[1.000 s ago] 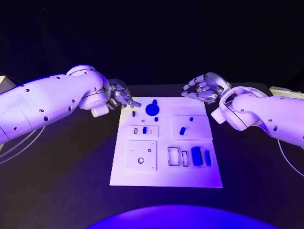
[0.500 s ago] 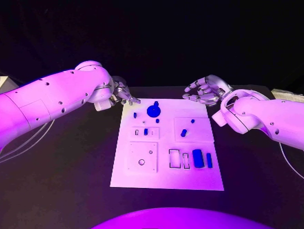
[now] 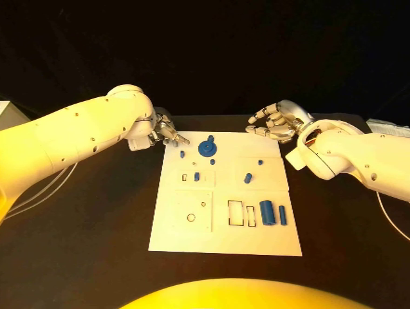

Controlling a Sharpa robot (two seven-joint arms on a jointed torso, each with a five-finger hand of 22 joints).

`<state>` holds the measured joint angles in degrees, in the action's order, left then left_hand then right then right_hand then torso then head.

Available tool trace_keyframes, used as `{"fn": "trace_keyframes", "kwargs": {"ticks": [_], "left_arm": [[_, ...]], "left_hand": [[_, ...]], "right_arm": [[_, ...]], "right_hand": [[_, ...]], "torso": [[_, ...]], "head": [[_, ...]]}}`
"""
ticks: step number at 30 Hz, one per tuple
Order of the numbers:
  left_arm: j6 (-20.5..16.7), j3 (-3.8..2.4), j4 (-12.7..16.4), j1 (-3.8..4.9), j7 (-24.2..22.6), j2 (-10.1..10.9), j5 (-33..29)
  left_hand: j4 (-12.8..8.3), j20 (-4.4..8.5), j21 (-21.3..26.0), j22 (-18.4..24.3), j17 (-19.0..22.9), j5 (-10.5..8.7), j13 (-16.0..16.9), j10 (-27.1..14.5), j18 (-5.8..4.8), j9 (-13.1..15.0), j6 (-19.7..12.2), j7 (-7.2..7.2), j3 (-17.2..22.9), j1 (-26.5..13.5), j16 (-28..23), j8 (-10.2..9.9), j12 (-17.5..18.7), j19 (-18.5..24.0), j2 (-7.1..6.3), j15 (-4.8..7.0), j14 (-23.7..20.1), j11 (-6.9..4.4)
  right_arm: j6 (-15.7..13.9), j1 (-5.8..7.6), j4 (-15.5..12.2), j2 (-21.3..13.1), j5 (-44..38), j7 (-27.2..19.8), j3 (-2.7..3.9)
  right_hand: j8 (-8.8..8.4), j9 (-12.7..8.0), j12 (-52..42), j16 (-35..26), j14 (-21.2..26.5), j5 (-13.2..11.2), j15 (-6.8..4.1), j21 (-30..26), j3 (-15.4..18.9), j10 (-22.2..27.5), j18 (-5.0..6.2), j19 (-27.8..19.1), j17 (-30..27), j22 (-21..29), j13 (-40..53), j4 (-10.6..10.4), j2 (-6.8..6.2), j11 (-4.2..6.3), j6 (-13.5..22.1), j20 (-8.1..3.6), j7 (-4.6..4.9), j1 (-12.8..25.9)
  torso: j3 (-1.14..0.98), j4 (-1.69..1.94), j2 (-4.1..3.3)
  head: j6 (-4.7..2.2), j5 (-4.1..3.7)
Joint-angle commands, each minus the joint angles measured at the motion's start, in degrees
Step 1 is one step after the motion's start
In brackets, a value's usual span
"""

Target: Assemble the parts on the task board

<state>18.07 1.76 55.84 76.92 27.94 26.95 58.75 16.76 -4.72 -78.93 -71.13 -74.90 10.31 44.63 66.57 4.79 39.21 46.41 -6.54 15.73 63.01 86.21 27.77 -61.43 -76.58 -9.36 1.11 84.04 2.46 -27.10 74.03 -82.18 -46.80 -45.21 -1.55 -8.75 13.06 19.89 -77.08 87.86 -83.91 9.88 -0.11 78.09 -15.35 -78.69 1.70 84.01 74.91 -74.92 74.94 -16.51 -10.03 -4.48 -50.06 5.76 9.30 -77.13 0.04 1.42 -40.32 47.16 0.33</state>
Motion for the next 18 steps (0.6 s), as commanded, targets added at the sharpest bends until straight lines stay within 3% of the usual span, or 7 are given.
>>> {"fn": "trace_keyframes", "kwargs": {"ticks": [1,18], "left_arm": [[1.9,0.07,-0.46,-0.12,-1.47,-0.48,0.33],[5.0,0.71,-1.67,-0.59,-1.87,-1.29,-0.01]], "left_hand": [[-0.01,-0.07,-0.5,-0.3,-9.48,-0.05,0.31,0.34,-0.35,-0.09,0.63,-0.03,-0.46,-0.26,0.38,0.24,-0.44,-0.59,0.74,0.14,3.78,-0.22],[-0.21,0.01,-0.7,-0.63,-9.83,0.09,0.43,0.63,-0.41,-0.38,1.02,0.17,-0.49,0.42,0.64,0.41,-0.69,-0.79,1.43,0.29,3.94,-0.41]], "right_arm": [[0.42,-0.02,-0.01,0.14,-0.12,-0.75,0.01],[0.56,-0.03,-0.02,0.3,-0.12,-0.73,0.01]], "right_hand": [[-0.14,-0.05,0.16,-0.25,-4.81,0.26,0.28,-0.23,-0.07,0.28,1.12,1.02,10.88,-6.75,3.38,-0.04,0.12,-0.06,0.5,0.2,0.08,0.61],[-0.1,-0.04,0.12,-0.25,-4.81,0.39,0.28,-0.25,-0.15,0.25,1.12,1.02,10.91,-6.75,3.39,0.01,0.2,-0.05,0.48,0.2,0.08,0.62]], "torso": [[-0.02,-0.04,0.05],[-0.08,-0.02,0.0]], "head": [[-0.08,0.01],[-0.11,0.06]]}}
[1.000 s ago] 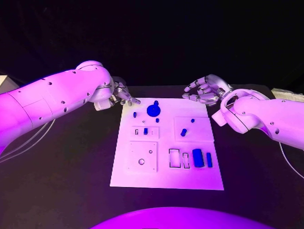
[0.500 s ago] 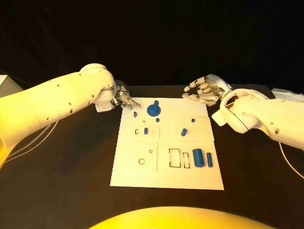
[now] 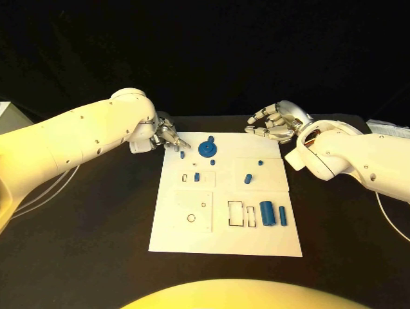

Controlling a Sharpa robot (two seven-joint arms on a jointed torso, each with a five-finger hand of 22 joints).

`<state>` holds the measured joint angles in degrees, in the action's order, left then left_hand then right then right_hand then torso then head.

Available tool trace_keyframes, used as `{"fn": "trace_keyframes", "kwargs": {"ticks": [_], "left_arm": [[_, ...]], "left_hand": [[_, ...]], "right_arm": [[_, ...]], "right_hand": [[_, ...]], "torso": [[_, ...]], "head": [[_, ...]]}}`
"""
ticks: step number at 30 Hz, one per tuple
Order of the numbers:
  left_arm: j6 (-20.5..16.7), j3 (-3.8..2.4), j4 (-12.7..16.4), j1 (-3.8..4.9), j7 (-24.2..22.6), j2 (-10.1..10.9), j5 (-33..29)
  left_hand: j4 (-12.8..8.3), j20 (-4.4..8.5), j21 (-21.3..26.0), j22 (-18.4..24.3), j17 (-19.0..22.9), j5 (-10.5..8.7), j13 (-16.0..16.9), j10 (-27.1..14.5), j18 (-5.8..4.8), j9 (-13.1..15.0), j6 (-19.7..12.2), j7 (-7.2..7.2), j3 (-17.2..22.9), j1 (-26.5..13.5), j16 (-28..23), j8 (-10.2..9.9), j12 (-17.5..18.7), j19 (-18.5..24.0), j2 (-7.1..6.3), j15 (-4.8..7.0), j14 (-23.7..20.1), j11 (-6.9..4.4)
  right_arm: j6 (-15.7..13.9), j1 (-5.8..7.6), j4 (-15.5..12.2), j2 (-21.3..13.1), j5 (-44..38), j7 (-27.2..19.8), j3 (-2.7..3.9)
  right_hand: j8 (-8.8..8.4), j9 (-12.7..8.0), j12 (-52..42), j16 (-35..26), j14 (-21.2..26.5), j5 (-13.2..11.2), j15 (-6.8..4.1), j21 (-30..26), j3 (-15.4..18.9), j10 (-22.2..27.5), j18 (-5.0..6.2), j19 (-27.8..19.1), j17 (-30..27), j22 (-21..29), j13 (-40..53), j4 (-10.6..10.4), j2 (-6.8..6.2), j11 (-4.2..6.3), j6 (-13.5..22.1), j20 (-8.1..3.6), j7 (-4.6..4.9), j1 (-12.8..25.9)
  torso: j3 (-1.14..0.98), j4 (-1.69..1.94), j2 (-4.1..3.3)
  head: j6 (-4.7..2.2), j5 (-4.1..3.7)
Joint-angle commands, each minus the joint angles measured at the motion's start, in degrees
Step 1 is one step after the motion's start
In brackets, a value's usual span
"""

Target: Assemble the parts on the task board

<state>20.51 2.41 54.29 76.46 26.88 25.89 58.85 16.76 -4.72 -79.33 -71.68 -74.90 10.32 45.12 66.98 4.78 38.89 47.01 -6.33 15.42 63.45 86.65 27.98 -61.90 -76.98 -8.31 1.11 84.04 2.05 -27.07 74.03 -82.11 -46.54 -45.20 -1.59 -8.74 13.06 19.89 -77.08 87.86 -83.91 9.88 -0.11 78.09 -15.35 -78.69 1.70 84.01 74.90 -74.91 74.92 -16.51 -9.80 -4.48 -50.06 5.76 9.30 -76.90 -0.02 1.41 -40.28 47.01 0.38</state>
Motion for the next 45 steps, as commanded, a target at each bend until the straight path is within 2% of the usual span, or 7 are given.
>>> {"fn": "trace_keyframes", "kwargs": {"ticks": [1,14,24,30,39,42,45], "left_arm": [[2.76,0.14,-0.21,-0.21,-0.82,-0.3,-0.14],[2.65,0.53,-0.4,-0.64,-0.99,-0.54,-0.44],[0.98,0.52,-0.31,-0.66,-0.94,-0.33,-0.65],[1.47,0.5,-0.13,-0.66,-0.93,-0.25,-2.42],[0.83,0.44,0.36,-0.66,-1.15,-0.06,-4.51],[0.3,0.36,0.48,-0.66,-1.27,0.12,-5.14],[-0.31,0.28,0.73,-0.66,-1.38,0.39,-5.52]], "left_hand": [[-0.22,0.02,-0.31,-0.09,-9.88,0.1,-0.08,0.23,-0.41,-0.11,0.44,-0.03,-0.14,0.13,0.23,0.2,-0.23,-0.4,0.49,0.31,3.96,-0.02],[-0.21,0.06,-0.33,-0.13,-9.9,0.15,-0.08,0.27,-0.41,-0.29,0.6,0.01,0.05,0.66,0.26,0.21,-0.28,-0.4,0.91,0.35,3.97,-0.06],[-0.24,0.14,-0.2,0.06,-9.71,0.16,-0.35,0.19,-0.35,-0.65,1.37,0.19,1.21,2.18,0.17,0.55,-0.25,-0.2,2.74,0.47,3.89,-0.21],[-1.31,0.46,-0.02,0.24,-9.47,0.11,-0.78,-0.13,-0.28,1.1,3.16,1.09,3.75,6.14,0.05,3.28,-0.07,0.02,3.52,1.05,3.78,-0.94],[-1.72,1.16,-0.02,0.03,-9.65,-0.23,-1.05,0.09,-0.32,5.26,2.78,2.09,6.96,9.01,0.19,7.03,-0.04,-0.04,3.28,1.84,3.85,-1.83],[-3.01,1.49,-0.04,-0.12,-9.74,-0.41,-1.18,0.2,-0.34,7.02,1.76,2.37,10.76,11.22,0.26,7.98,0.07,-0.09,3.78,2.18,3.88,-2.17],[-4.62,1.64,-0.06,-0.28,-10.03,-0.56,-1.36,0.47,-0.36,8.82,1.48,2.48,15.87,11.79,0.44,9.09,0.18,-0.15,3.21,2.31,3.99,-2.31]], "right_arm": [[0.54,-0.03,-0.11,0.04,-0.12,-0.69,0.0],[0.47,-0.03,-0.18,0.04,-0.12,-0.7,0.0],[0.41,-0.03,-0.2,-0.02,-0.12,-0.66,0.0],[0.44,-0.03,-0.15,0.02,-0.15,-0.66,0.0],[0.55,-0.03,0.17,0.21,-0.22,-0.7,0.0],[0.57,-0.04,0.22,0.24,-0.22,-0.69,0.0],[0.59,-0.04,0.25,0.25,-0.22,-0.68,0.0]], "right_hand": [[-0.1,-0.05,0.12,-0.25,-4.81,0.39,0.28,-0.25,-0.15,0.25,1.12,1.02,10.91,-6.76,3.4,0.01,-0.03,-0.05,0.48,0.21,0.08,0.39],[-0.07,-0.04,0.09,-0.28,-4.8,0.51,0.27,-0.28,-0.22,0.23,1.12,1.02,10.87,-6.75,3.4,0.04,0.02,-0.04,0.47,0.21,0.07,0.4],[-0.07,-0.04,0.09,-0.28,-4.8,0.51,0.27,-0.28,-0.22,0.23,1.12,1.02,10.87,-6.75,3.4,0.04,0.02,-0.04,0.47,0.21,0.07,0.4],[-0.07,-0.04,0.09,-0.28,-4.8,0.51,0.27,-0.28,-0.22,0.23,1.12,1.02,10.87,-6.75,3.4,0.04,0.02,-0.04,0.47,0.21,0.07,0.4],[-0.05,-0.04,-0.04,-0.24,-4.82,0.57,0.27,-0.24,-0.27,0.11,1.11,1.05,10.96,-6.79,3.5,0.07,0.02,-0.04,0.47,0.2,0.07,0.42],[-0.05,-0.04,-0.04,-0.24,-4.82,0.57,0.27,-0.24,-0.27,0.11,1.11,1.05,10.96,-6.79,3.5,0.07,0.02,-0.04,0.47,0.2,0.07,0.42],[-0.05,-0.04,-0.04,-0.24,-4.82,0.57,0.27,-0.24,-0.27,0.11,1.11,1.05,10.96,-6.79,3.5,0.07,0.02,-0.04,0.47,0.2,0.07,0.42]], "torso": [[-0.02,-0.02,-0.06],[-0.08,-0.05,-0.02],[-0.07,0.0,-0.01],[-0.04,-0.03,-0.02],[-0.03,0.01,-0.04],[-0.04,-0.04,-0.01],[-0.04,-0.03,-0.02]], "head": [[0.05,-0.01],[0.18,-0.11],[0.27,-0.23],[0.35,-0.25],[0.43,-0.3],[0.48,-0.26],[0.58,-0.27]]}}
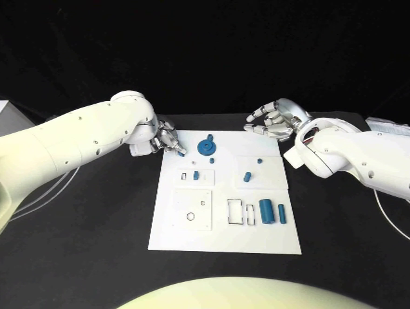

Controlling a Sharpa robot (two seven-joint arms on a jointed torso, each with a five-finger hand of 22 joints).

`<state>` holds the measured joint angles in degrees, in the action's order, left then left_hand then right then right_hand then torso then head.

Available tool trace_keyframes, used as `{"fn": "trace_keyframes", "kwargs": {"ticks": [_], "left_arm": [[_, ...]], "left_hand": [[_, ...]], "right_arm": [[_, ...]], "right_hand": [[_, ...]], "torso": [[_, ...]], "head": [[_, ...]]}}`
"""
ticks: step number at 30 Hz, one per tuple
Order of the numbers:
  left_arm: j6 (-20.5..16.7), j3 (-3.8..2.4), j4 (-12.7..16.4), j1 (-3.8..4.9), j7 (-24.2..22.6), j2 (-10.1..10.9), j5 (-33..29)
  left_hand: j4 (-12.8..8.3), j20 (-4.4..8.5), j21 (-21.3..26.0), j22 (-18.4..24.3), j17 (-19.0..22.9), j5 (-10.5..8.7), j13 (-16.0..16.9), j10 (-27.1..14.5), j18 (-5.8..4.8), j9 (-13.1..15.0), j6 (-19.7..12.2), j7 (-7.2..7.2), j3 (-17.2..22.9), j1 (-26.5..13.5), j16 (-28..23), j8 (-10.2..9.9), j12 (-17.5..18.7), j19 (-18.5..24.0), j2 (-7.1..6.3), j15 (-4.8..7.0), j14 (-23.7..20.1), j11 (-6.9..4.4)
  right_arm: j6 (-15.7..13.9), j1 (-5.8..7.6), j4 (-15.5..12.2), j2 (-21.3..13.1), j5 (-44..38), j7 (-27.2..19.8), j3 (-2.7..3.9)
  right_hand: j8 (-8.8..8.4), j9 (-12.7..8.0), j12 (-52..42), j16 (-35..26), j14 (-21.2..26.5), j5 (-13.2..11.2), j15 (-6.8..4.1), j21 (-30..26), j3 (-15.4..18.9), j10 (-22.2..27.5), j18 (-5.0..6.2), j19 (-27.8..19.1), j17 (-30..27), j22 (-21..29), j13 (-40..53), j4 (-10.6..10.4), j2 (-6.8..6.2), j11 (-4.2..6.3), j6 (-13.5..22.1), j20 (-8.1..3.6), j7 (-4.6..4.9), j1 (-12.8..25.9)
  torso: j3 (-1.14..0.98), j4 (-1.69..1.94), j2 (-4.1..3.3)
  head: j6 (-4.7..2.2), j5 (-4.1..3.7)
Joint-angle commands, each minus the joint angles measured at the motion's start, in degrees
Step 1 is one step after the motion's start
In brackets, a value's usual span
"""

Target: Assemble the parts on the task board

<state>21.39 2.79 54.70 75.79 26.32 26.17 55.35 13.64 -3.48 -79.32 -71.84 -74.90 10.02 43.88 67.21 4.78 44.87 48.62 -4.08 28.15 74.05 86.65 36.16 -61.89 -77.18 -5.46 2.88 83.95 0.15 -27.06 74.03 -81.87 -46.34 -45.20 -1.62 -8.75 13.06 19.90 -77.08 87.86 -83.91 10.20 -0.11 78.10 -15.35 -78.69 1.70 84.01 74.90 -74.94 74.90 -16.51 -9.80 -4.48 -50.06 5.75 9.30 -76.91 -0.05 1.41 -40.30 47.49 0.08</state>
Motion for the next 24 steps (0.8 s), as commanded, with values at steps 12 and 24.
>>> {"fn": "trace_keyframes", "kwargs": {"ticks": [12,24], "left_arm": [[-3.22,-0.22,4.8,0.05,0.08,3.03,-5.11],[-6.15,-0.11,14.23,0.06,1.58,7.89,-6.01]], "left_hand": [[-6.9,0.61,-0.97,-1.79,-11.38,-0.19,0.82,2.07,-0.71,6.78,-0.43,0.37,15.31,-2.54,1.26,3.21,-0.85,-1.09,-2.07,0.71,4.66,-0.65],[-9.48,0.83,-1.64,-2.89,-12.58,0.17,1.07,3.13,-0.94,7.94,0.1,0.64,19.76,-5.5,1.93,3.96,-1.34,-1.9,-3.22,0.98,5.14,-0.9]], "right_arm": [[0.62,-0.04,0.04,-0.04,-0.23,-0.65,0.01],[0.61,-0.04,-0.08,-0.47,-0.23,-0.49,0.0]], "right_hand": [[0.0,-0.04,-0.09,-0.23,-4.83,0.28,0.26,-0.22,-0.31,0.07,1.1,1.07,10.98,-6.78,3.54,0.06,0.07,-0.03,0.43,0.2,0.06,0.47],[0.0,-0.04,-0.09,-0.23,-4.83,0.28,0.26,-0.22,-0.31,0.07,1.1,1.07,10.98,-6.78,3.54,0.06,0.07,-0.03,0.43,0.2,0.06,0.47]], "torso": [[-0.07,0.12,0.14],[-0.06,0.24,0.39]], "head": [[0.26,0.06],[0.24,0.39]]}}
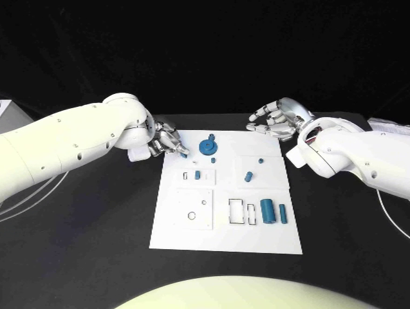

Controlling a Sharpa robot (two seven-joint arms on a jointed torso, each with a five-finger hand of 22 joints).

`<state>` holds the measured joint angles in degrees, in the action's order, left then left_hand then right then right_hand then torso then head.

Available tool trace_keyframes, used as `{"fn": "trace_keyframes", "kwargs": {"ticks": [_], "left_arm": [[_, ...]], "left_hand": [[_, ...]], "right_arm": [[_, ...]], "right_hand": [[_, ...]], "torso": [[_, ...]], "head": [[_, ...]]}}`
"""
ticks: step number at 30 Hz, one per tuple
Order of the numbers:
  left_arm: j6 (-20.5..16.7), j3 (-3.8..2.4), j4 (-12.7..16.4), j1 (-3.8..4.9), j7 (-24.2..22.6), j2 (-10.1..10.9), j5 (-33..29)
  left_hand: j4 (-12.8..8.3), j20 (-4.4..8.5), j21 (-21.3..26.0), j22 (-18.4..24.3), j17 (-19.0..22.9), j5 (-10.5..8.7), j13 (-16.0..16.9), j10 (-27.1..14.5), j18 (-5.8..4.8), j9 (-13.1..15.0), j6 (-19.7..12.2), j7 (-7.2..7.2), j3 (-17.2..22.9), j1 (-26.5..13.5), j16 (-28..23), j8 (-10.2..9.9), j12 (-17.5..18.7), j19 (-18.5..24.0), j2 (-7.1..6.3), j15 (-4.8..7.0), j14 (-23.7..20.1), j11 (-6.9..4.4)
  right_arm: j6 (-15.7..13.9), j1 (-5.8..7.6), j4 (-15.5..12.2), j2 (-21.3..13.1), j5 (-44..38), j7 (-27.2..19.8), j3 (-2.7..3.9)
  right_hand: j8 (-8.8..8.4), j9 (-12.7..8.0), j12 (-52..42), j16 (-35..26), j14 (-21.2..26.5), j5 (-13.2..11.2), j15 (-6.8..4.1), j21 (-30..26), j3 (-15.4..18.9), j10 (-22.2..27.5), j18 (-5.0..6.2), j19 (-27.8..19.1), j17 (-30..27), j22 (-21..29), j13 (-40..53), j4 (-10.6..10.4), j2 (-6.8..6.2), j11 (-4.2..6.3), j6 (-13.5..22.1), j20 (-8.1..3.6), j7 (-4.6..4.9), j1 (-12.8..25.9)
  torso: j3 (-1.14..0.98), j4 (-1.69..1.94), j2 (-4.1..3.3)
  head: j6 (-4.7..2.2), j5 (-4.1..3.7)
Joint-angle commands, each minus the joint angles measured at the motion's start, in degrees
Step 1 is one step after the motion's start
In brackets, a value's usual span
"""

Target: Assemble the parts on the task board

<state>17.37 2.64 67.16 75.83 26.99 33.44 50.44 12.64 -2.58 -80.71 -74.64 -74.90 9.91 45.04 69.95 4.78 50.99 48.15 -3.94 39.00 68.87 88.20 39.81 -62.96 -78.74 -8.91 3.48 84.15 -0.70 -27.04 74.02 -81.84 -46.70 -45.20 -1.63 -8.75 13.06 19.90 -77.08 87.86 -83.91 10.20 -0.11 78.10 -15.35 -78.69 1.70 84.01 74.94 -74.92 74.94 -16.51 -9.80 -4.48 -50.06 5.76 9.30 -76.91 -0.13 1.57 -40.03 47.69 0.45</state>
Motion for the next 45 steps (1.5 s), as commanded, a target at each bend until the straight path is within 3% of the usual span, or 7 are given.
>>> {"fn": "trace_keyframes", "kwargs": {"ticks": [1,6,16,19,33,45], "left_arm": [[-2.5,0.08,2.49,0.0,1.04,0.93,-0.8],[-4.88,0.4,6.47,-0.34,1.71,2.69,1.86],[-7.9,1.27,10.74,-1.3,2.59,4.47,6.81],[-8.28,1.49,11.4,-1.67,2.93,4.65,7.65],[-8.96,2.09,12.79,-3.35,3.42,4.48,10.49],[-8.25,2.22,13.23,-3.69,3.45,4.41,11.22]], "left_hand": [[-8.48,-0.07,-0.25,-0.09,-12.58,0.28,-0.08,0.4,-0.94,1.82,0.57,0.5,8.91,-0.32,0.38,0.32,-0.27,-0.34,0.23,0.38,4.95,-0.04],[-9.07,0.02,-0.54,-0.56,-12.87,0.36,-0.05,0.69,-1.05,2.04,0.74,0.58,9.86,-0.93,0.54,0.49,-0.38,-0.71,0.05,0.48,5.06,-0.14],[-9.6,0.12,-0.84,-1.05,-13.2,0.36,0.22,1.14,-1.16,2.24,0.97,0.69,10.7,-1.56,0.73,0.68,-0.64,-1.1,-0.14,0.59,5.2,-0.25],[-9.76,0.15,-0.9,-1.14,-13.25,0.35,0.1,1.17,-1.18,2.28,1.01,0.72,10.93,-1.69,0.75,0.71,-0.58,-1.17,-0.2,0.62,5.22,-0.28],[-10.03,0.21,-0.98,-1.27,-13.36,0.33,0.21,1.4,-1.21,2.36,1.16,0.77,11.38,-1.99,0.82,0.78,-0.69,-1.28,-0.26,0.67,5.26,-0.34],[-10.13,0.23,-0.96,-1.22,-13.24,0.33,-0.22,1.26,-1.19,2.38,1.17,0.79,11.55,-2.09,0.75,0.8,-0.44,-1.26,-0.29,0.7,5.23,-0.35]], "right_arm": [[0.59,-0.03,-0.12,-0.16,-0.23,-0.47,0.01],[0.58,-0.1,-0.16,-0.35,-0.23,-0.44,0.0],[0.6,-0.35,-0.13,-0.41,-0.23,-0.47,0.0],[0.61,-0.42,-0.11,-0.39,-0.23,-0.48,0.0],[0.61,-0.55,-0.09,-0.34,-0.23,-0.54,0.0],[0.97,-0.57,-0.04,-0.33,-0.16,-0.54,0.0]], "right_hand": [[0.0,-0.04,-0.09,-0.23,-4.83,0.29,0.26,-0.22,-0.31,0.07,1.1,1.07,10.94,-6.8,3.5,0.06,0.07,-0.03,0.43,0.2,0.06,0.47],[0.0,-0.04,-0.09,-0.23,-4.83,0.29,0.26,-0.22,-0.31,0.07,1.1,1.07,10.94,-6.8,3.5,0.06,0.07,-0.03,0.43,0.2,0.06,0.47],[0.0,-0.04,-0.09,-0.23,-4.83,0.29,0.26,-0.22,-0.31,0.07,1.1,1.07,10.94,-6.8,3.5,0.06,0.07,-0.03,0.43,0.2,0.06,0.47],[0.0,-0.04,-0.09,-0.23,-4.83,0.29,0.26,-0.22,-0.31,0.07,1.1,1.07,10.94,-6.8,3.5,0.06,0.07,-0.03,0.43,0.2,0.06,0.47],[0.07,-0.03,-0.07,-0.26,-4.83,0.35,0.24,-0.33,-0.38,0.09,1.12,1.05,10.91,-6.74,3.43,0.09,0.05,-0.01,0.38,0.19,0.03,0.54],[0.07,-0.03,-0.07,-0.26,-4.83,0.35,0.24,-0.33,-0.38,0.09,1.12,1.05,10.91,-6.74,3.43,0.09,0.05,-0.01,0.38,0.19,0.03,0.54]], "torso": [[0.05,0.09,0.12],[0.12,0.23,0.33],[0.25,0.46,0.55],[0.31,0.45,0.5],[0.2,0.41,0.37],[0.13,0.37,0.44]], "head": [[0.03,0.06],[0.15,0.18],[0.65,0.26],[0.71,0.22],[1.07,0.31],[1.32,0.43]]}}
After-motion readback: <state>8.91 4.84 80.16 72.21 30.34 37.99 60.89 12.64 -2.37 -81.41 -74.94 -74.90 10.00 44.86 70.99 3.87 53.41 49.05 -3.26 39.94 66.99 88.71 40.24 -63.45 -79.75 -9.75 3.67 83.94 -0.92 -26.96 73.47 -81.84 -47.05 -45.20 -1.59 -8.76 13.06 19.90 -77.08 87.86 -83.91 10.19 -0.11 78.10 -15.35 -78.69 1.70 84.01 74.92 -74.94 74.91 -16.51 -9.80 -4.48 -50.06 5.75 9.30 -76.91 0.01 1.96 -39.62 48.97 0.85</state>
